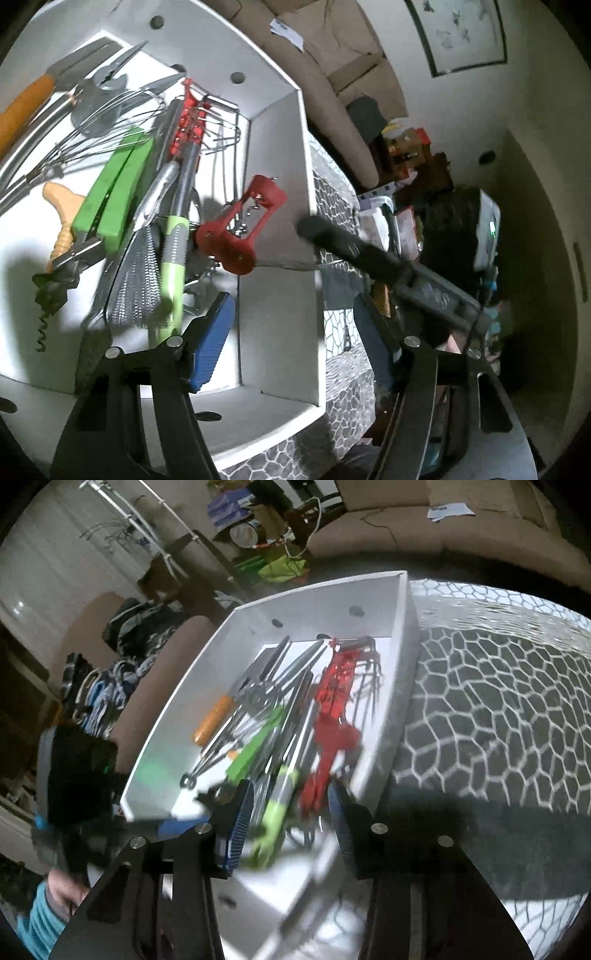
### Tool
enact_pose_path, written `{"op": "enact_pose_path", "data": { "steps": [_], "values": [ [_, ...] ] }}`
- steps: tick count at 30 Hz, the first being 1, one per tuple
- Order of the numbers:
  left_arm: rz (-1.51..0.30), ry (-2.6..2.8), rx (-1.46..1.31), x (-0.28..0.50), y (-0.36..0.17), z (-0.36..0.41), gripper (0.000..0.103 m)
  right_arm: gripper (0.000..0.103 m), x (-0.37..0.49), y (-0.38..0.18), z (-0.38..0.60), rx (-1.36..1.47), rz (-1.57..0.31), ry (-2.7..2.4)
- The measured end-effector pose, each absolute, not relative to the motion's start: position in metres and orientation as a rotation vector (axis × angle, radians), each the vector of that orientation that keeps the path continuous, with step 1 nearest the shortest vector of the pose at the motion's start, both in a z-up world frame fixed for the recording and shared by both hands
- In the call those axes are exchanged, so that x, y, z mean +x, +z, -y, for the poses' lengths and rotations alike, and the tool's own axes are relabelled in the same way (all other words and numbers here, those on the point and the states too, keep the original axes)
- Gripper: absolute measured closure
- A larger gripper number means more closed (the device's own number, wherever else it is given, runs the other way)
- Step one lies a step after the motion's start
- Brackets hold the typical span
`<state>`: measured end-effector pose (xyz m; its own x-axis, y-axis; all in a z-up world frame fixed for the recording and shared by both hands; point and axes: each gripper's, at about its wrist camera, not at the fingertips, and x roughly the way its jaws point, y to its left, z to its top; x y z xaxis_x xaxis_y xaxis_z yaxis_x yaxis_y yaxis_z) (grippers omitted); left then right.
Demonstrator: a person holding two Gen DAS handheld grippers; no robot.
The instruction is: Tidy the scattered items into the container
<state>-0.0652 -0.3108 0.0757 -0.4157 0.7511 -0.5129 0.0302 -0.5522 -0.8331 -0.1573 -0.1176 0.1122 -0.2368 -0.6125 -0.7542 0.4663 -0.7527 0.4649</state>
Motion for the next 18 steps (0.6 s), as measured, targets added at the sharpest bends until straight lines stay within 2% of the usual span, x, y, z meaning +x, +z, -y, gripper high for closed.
{"op": "enact_pose_path", "data": {
  "steps": [4,6,8,11,13,14,16,18],
  "values": [
    [1.115,2.014,-1.326,-0.065,0.072,0.316,0.039,0.060,-0.180,0.103,0.158,1.360,0.117,-2.058],
    [1.029,2.055,-1.334,-0.064,0.077,0.313,0.038,0.059,-0.186,0.107,0.173,1.358,0.094,-2.060],
    [0.807,2.152,-1.345,-0.066,0.090,0.300,0.037,0.057,-0.184,0.120,0.177,1.310,0.068,-2.079],
    [0.419,2.274,-1.334,-0.071,0.104,0.271,0.037,0.042,-0.176,0.140,0.159,1.263,0.063,-2.114],
    [0.188,2.295,-1.330,-0.078,0.106,0.248,0.041,0.039,-0.166,0.153,0.136,1.237,0.065,-2.130],
    [0.083,2.304,-1.332,-0.081,0.106,0.239,0.048,0.037,-0.161,0.158,0.125,1.230,0.059,-2.137],
    [-0.047,2.312,-1.349,-0.089,0.104,0.224,0.053,0.035,-0.148,0.165,0.104,1.215,0.028,-2.148],
    [-0.051,2.308,-1.390,-0.099,0.099,0.220,0.060,0.035,-0.137,0.167,0.088,1.203,-0.009,-2.168]
  ]
}}
